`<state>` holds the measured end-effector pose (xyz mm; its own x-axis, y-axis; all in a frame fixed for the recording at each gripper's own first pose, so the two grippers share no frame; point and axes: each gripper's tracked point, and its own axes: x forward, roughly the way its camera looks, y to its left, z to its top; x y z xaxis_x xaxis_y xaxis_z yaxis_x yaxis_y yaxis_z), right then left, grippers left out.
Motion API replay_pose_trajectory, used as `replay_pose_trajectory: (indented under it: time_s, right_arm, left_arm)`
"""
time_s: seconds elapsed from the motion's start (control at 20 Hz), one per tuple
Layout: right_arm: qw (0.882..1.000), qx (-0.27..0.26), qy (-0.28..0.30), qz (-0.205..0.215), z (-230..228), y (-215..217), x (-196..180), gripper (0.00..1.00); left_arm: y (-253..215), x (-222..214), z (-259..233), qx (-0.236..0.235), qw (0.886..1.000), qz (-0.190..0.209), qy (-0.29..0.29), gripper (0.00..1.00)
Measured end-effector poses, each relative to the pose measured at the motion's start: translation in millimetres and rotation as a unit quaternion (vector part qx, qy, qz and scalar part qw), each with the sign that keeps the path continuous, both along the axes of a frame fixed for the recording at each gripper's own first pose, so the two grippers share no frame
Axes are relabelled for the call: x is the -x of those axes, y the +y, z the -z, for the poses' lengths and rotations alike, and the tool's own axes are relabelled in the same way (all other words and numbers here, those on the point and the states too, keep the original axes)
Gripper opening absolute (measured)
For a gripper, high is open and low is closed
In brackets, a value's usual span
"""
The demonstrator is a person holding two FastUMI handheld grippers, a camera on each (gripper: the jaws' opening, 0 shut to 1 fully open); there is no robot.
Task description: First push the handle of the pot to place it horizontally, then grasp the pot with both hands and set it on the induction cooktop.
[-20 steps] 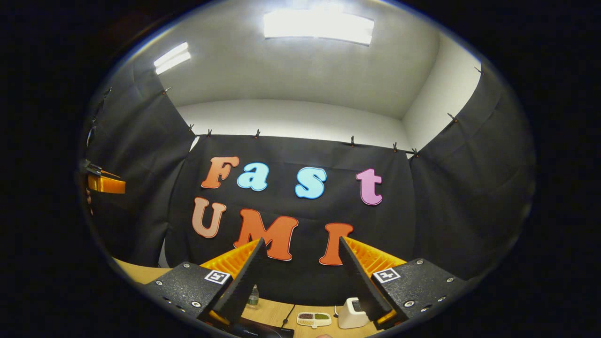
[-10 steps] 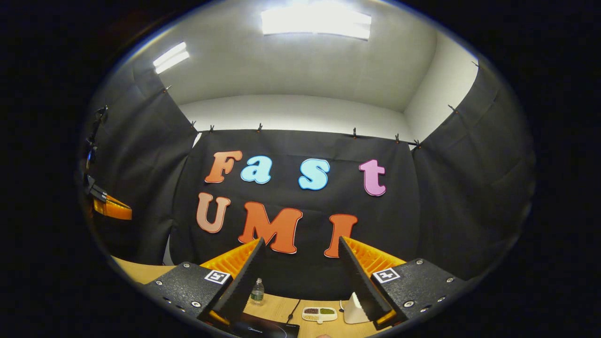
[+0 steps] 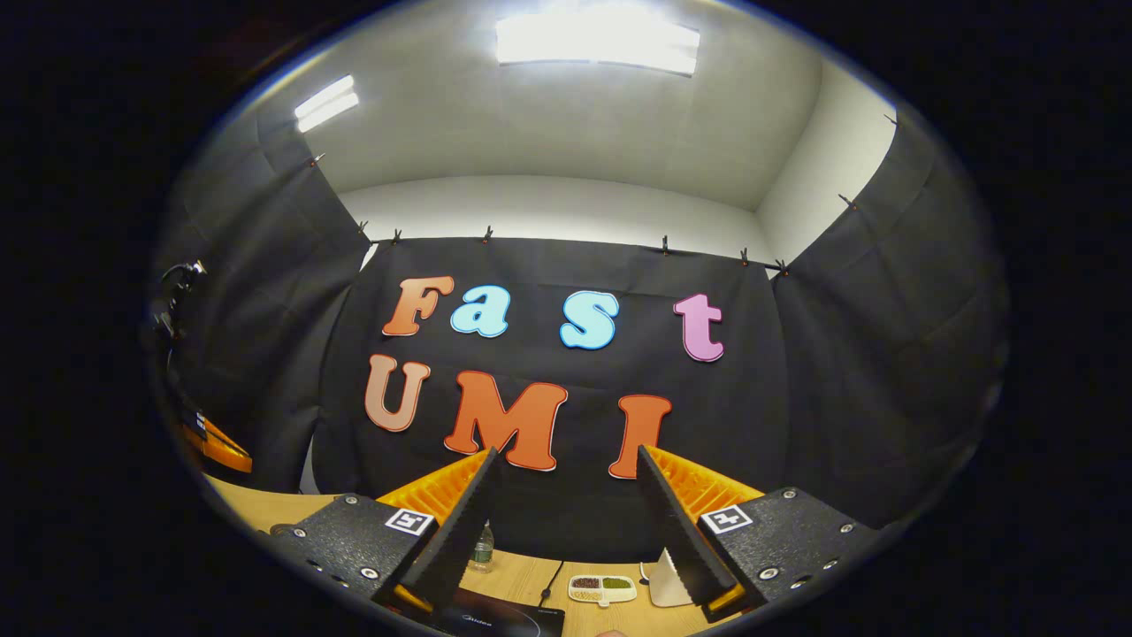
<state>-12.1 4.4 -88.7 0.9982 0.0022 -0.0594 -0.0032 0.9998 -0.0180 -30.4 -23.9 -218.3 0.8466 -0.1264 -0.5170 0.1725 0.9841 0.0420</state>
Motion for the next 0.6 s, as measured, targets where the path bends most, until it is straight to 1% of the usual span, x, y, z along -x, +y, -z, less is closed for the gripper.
replay_pose_trajectory:
  time_s: [0.15, 0.3, 0.35, 0.4, 0.45, 0.6]
  right_arm:
    - [1.000, 0.005, 0.004, 0.002, 11.2, 2.1, 1.4, 0.94]
    - [1.000, 0.011, 0.003, 0.008, 20.1, 1.2, 2.9, 0.94]
    - [1.000, 0.013, 0.003, 0.011, 22.7, 0.7, 3.0, 0.94]
    - [1.000, 0.014, 0.003, 0.014, 25.7, -0.3, 3.7, 0.94]
    - [1.000, 0.016, 0.005, 0.015, 28.9, -0.3, 3.4, 0.94]
    - [1.000, 0.019, 0.009, 0.013, 37.4, 1.7, 4.8, 0.94]
  left_arm:
    - [9.3, 13.8, 46.9, -0.007, 0.998, -0.010, 0.068, 0.02]
    - [9.0, 32.8, 83.3, 0.007, 0.991, -0.015, 0.131, 0.02]
    - [8.4, 40.1, 93.7, 0.012, 0.989, -0.016, 0.149, 0.05]
    - [9.2, 44.7, 101.4, 0.018, 0.986, -0.018, 0.163, 0.05]
    - [8.4, 49.8, 108.5, 0.023, 0.984, -0.019, 0.178, 0.02]
    - [8.0, 61.4, 136.7, 0.031, 0.976, -0.025, 0.214, 0.02]
